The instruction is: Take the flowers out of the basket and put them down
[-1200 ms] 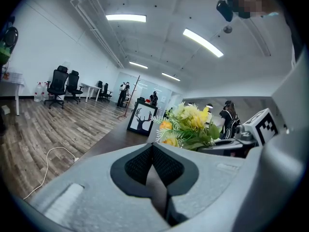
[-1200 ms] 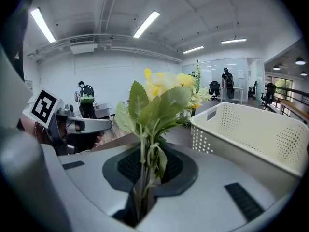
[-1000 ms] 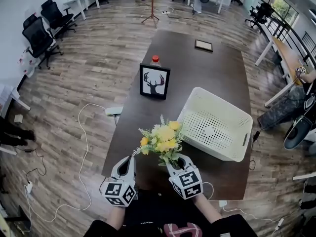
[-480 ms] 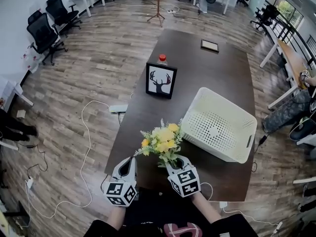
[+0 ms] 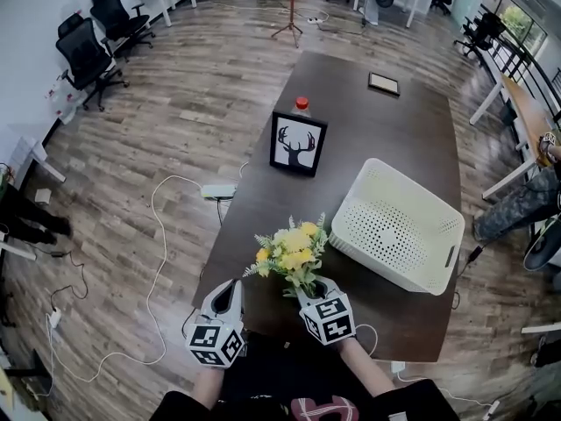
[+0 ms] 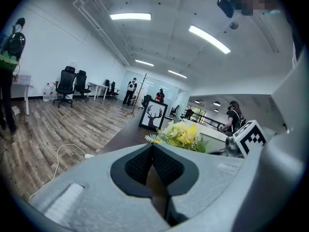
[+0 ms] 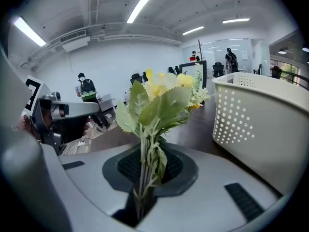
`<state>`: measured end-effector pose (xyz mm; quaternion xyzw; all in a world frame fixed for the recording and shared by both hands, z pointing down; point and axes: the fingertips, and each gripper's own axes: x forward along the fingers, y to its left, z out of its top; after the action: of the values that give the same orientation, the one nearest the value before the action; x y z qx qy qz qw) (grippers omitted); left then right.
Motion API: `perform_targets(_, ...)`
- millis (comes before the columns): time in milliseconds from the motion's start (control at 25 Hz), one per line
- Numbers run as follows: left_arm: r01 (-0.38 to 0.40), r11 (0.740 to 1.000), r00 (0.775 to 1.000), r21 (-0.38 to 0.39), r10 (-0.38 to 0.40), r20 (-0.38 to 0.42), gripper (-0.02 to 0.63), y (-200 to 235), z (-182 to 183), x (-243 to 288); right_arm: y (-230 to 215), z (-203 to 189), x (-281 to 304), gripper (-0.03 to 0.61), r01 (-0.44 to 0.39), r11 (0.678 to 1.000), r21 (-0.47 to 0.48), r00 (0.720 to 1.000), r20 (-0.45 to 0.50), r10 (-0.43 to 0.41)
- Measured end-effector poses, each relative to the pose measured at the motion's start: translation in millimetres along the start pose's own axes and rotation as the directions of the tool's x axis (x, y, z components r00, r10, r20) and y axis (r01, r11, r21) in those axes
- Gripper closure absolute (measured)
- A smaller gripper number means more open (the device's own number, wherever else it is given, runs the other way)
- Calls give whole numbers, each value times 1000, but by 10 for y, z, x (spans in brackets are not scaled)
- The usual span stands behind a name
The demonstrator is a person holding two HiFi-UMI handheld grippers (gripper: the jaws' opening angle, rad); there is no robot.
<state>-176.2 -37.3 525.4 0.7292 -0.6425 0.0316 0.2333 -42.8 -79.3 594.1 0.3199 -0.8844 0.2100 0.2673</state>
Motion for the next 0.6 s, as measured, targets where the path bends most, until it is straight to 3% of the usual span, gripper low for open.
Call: perform_targets(600,-37,999,999,4,37,-17,606,218,3,-28,18,-130,410,522,-35,998,53,997,-68,38)
